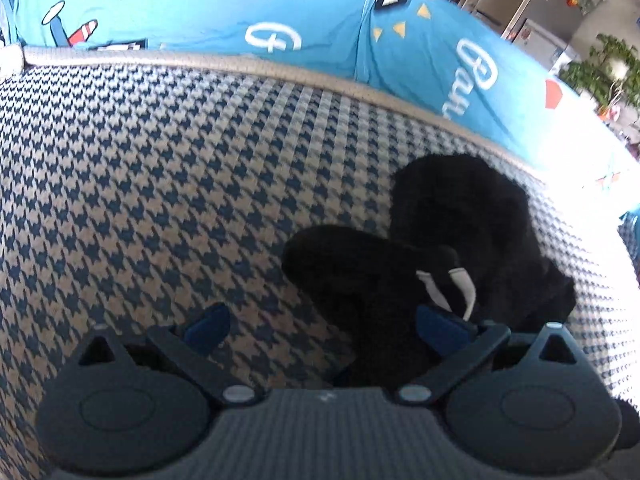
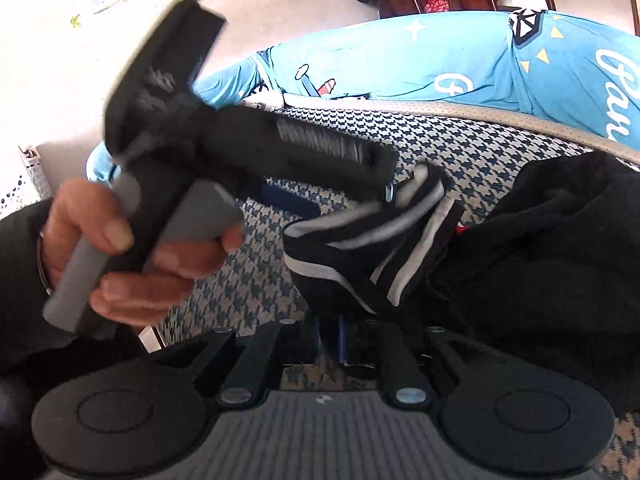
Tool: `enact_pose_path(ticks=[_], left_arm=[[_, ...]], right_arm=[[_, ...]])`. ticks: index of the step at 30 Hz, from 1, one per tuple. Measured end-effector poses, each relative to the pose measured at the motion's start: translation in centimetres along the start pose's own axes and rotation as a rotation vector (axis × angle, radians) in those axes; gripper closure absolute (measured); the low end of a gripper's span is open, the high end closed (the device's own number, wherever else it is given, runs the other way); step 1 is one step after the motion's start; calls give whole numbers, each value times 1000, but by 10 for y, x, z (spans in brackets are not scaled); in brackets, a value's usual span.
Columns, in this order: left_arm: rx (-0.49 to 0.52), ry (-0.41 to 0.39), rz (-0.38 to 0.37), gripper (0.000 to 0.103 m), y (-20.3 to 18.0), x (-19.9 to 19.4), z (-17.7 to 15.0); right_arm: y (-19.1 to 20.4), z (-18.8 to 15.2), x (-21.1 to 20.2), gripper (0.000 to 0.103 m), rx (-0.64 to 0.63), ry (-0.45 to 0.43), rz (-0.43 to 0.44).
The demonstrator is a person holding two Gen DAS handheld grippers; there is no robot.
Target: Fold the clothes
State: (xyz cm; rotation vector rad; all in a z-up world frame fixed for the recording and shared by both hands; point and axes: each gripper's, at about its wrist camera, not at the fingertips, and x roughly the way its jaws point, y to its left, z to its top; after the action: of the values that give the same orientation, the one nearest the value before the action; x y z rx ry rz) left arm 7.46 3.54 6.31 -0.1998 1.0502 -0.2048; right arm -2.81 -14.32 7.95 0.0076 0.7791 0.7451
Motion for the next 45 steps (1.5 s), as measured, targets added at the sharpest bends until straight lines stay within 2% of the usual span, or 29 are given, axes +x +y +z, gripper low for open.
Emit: enact_pose_path(ticks=[5, 9, 19, 26, 28, 33, 41, 45], left_arm=[[-3, 26, 16, 0, 3, 8, -6], [-26, 43, 10, 0, 7, 10, -5], [-11, 36, 16, 0, 9, 11, -1], [-55, 67, 70, 0, 20, 17, 2], [-64, 73, 64, 0, 21, 18, 2], [-56, 64, 49, 0, 18, 18, 4], [-28, 52, 38, 0, 14, 22, 7], [-37, 54, 19, 0, 16, 21, 9]], right_arm=[[-11, 3, -18, 86, -13, -8, -50], [-18, 5, -29, 70, -20, -20, -99], [-29, 16, -38, 62, -69, 7, -146], [-47, 17, -56, 58, -10, -46, -186], [-55, 22, -59, 57, 32, -77, -203], [-65, 38, -44, 57, 106, -128, -244], [-79, 61, -3, 57, 110, -150, -276], [-89, 69, 15, 57, 113, -121, -286]])
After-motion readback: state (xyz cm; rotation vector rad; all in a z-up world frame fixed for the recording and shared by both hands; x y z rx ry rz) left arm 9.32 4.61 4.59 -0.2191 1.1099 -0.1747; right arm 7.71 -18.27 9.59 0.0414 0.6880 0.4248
